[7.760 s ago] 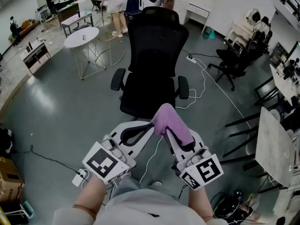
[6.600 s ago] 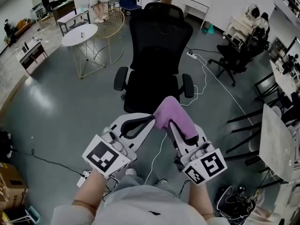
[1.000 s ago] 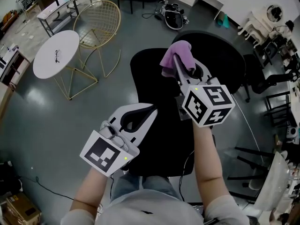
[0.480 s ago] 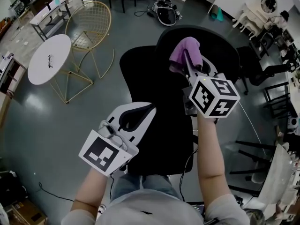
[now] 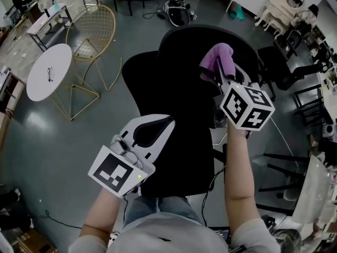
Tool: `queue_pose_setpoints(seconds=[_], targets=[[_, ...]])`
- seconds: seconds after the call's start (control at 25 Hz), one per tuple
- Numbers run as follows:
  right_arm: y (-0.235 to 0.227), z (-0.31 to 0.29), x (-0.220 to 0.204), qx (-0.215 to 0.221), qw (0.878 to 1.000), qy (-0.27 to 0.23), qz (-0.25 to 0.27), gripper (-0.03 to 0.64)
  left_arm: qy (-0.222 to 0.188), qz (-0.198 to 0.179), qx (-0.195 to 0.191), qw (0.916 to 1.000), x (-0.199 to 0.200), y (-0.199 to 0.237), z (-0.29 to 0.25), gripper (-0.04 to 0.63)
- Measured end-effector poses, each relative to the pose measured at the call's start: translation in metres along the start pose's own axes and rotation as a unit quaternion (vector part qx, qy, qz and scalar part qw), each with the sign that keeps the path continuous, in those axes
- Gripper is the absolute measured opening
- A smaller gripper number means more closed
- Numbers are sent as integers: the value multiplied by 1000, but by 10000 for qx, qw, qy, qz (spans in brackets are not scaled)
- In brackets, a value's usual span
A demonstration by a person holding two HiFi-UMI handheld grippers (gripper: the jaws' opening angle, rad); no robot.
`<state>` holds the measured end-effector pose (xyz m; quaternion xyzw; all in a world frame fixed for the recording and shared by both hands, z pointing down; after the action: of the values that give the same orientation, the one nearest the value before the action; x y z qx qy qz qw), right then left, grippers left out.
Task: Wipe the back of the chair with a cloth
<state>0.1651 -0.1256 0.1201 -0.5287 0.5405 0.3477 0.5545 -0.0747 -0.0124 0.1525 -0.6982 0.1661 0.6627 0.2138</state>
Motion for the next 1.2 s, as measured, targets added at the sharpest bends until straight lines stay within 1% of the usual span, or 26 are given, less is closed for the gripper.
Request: queue_pose_setpoints(seconds=[0.4,0.56,0.64,0.68,0.84,1.04,1.2], targets=[[-39,24,0,-470,9989,-19,-69,46,-32,-16,-257,9997,3,-11,-20,12],[-63,39,-2,-692,9969,-73,-355,46,-78,-2,-406,9991,2,-17,-31,12],[-74,47,-3,-732,9960,-90,-501,44,-105,11,-503,9987,1,-22,-37,12],[-75,50,-4,-737,9961,-79,-488,44,-114,17,-540,9985,1,-24,-40,12],[-76,54,-2,-875,9961,-6,-127,44,-130,1,-655,9978,3,-31,-51,12],[-87,65,-2,-979,9950,-46,-168,44,-127,13,-681,9976,4,-34,-58,12],[-84,65,-6,-1050,9944,-80,-26,44,-127,6,-652,9978,1,-33,-59,12]])
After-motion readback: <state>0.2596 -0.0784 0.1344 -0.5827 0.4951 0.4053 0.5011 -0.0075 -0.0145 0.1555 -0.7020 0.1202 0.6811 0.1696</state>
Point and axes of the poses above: the fingertips, and each gripper's own axes: z backward along the fingers, y to its left, x out of its top, the point moved 9 cm from there along z, backward along the fingers, and after that the axes turned 9 degrees about -z, right-handed, at the moved point
